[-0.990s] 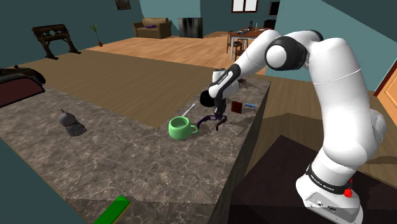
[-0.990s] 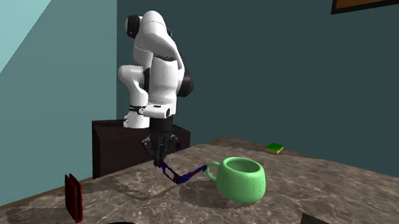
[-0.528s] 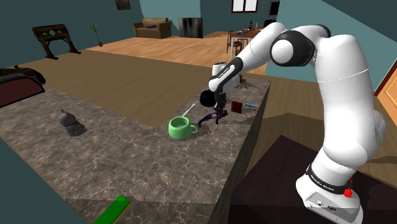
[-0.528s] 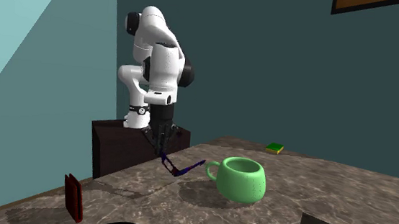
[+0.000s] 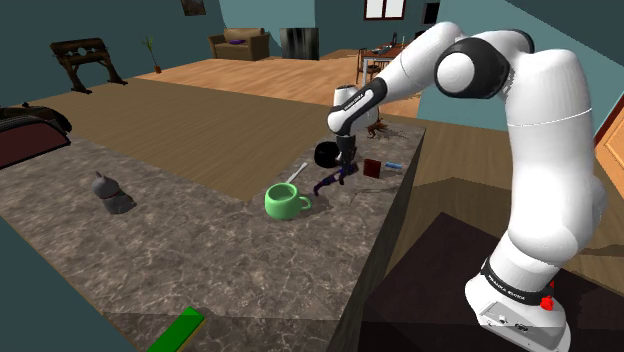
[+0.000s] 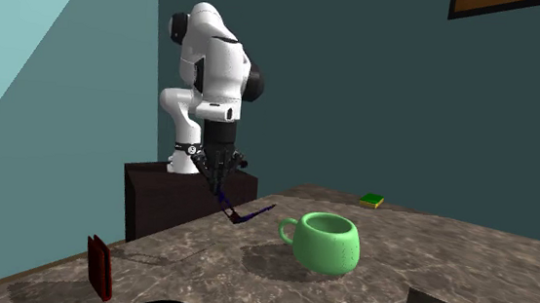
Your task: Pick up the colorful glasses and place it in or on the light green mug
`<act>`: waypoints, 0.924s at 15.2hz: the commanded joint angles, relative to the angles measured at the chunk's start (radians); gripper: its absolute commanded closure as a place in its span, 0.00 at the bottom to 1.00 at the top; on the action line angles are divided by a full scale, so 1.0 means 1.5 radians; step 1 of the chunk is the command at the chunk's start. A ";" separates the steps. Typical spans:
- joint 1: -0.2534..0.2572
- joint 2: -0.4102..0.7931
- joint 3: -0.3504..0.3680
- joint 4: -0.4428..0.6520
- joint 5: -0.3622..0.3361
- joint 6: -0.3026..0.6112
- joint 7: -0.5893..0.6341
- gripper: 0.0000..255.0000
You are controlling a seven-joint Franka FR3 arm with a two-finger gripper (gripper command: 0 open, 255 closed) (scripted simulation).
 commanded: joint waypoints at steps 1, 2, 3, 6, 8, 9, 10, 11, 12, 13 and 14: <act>0.000 -0.011 -0.001 0.001 -0.001 -0.013 0.000 1.00; 0.000 -0.017 -0.001 0.003 -0.001 -0.020 0.000 1.00; 0.000 -0.019 -0.001 0.004 -0.002 -0.023 0.001 1.00; 0.024 0.020 0.009 0.070 -0.003 -0.050 0.035 1.00; 0.039 0.050 0.014 0.120 -0.003 -0.071 0.058 1.00; 0.047 0.066 0.017 0.147 -0.004 -0.082 0.068 1.00; 0.054 0.082 0.020 0.175 -0.004 -0.094 0.079 1.00; 0.062 0.099 0.022 0.205 -0.005 -0.106 0.089 1.00; 0.069 0.118 0.024 0.236 -0.005 -0.119 0.099 1.00; 0.076 0.137 0.026 0.270 -0.006 -0.133 0.109 1.00; 0.083 0.157 0.028 0.305 -0.006 -0.149 0.119 1.00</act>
